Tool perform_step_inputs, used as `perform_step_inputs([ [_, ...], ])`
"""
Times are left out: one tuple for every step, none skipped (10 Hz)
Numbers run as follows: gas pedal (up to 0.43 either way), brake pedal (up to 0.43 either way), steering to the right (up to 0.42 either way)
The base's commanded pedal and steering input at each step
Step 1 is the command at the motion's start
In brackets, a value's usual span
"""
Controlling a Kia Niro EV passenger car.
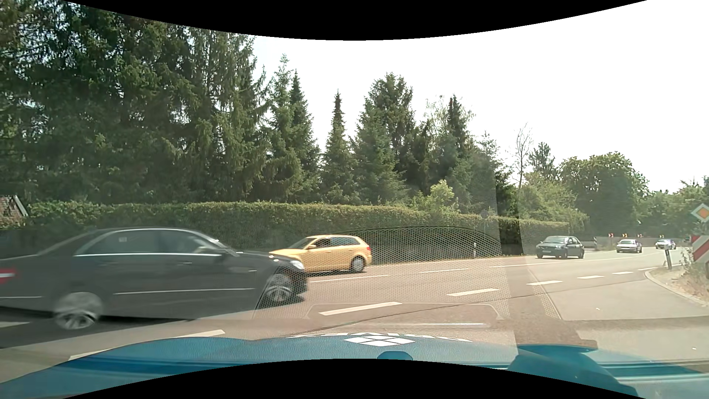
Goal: Follow the waypoints while adhering to traffic rules and regulations
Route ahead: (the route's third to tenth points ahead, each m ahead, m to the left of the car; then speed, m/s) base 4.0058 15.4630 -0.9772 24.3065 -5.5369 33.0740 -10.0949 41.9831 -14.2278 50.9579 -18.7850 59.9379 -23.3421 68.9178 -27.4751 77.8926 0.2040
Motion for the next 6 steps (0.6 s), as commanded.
perform_step_inputs([
  [0.0,0.0,-0.297],
  [0.0,0.0,-0.305],
  [0.0,0.0,-0.315],
  [0.0,0.0,-0.317],
  [0.0,0.0,-0.315],
  [0.0,0.0,-0.311],
])
